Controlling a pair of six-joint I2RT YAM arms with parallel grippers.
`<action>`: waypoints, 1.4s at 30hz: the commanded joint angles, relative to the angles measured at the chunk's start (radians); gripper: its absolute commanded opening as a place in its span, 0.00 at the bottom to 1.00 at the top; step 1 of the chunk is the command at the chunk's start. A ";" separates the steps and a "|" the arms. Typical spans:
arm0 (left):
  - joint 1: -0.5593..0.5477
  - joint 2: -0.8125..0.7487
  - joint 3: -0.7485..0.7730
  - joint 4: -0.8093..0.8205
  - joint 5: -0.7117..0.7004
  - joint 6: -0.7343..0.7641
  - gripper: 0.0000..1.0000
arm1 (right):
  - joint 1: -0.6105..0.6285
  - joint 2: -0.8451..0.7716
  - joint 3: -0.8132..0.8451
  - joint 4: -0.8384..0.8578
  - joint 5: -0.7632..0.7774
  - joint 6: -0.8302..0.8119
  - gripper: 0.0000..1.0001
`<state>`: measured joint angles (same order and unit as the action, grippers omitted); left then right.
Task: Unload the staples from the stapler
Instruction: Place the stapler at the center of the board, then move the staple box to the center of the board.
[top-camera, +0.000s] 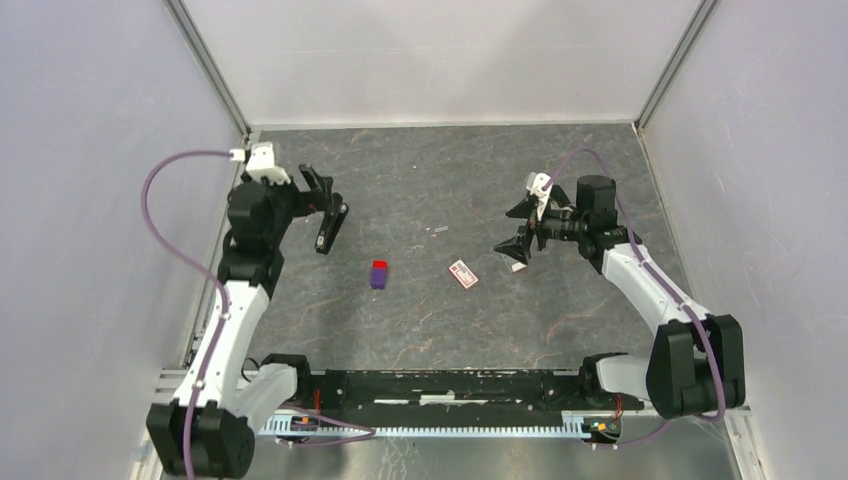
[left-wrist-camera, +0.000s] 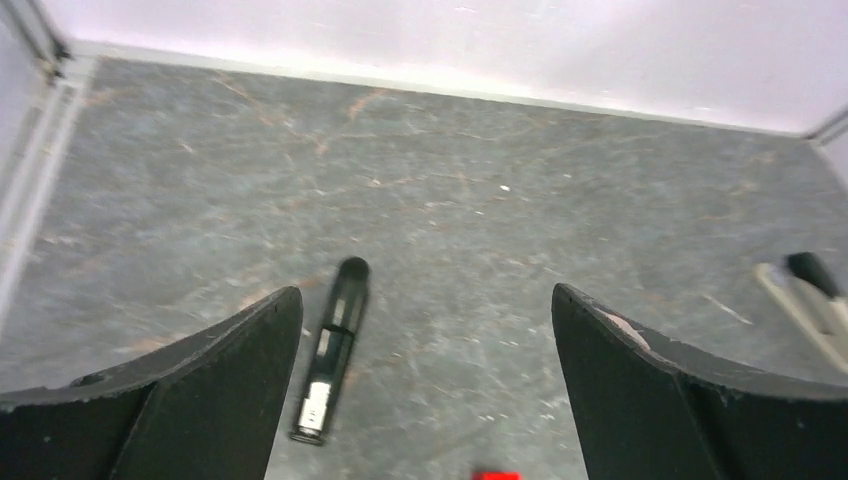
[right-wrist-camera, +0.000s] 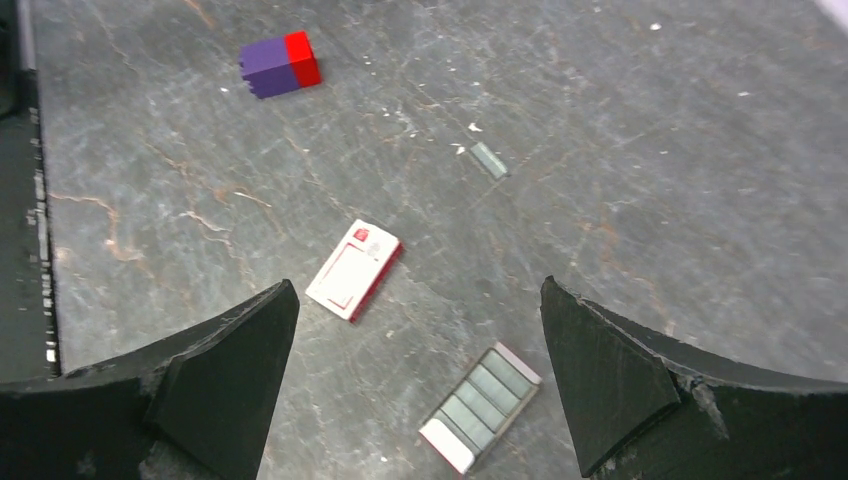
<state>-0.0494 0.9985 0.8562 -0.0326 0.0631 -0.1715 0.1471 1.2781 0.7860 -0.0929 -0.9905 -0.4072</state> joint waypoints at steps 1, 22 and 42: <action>0.010 -0.051 -0.115 0.067 0.207 -0.237 1.00 | -0.015 -0.075 0.022 -0.026 0.080 -0.123 0.98; -0.406 -0.001 -0.258 0.043 0.194 -0.355 0.98 | -0.018 -0.034 -0.074 -0.033 0.253 -0.156 0.98; -0.484 0.006 -0.386 0.312 0.097 -0.465 0.93 | -0.011 0.161 -0.013 -0.048 0.375 -0.041 0.98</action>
<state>-0.5301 1.0275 0.4973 0.1932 0.1879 -0.5999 0.1345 1.4158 0.7273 -0.1745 -0.6712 -0.4847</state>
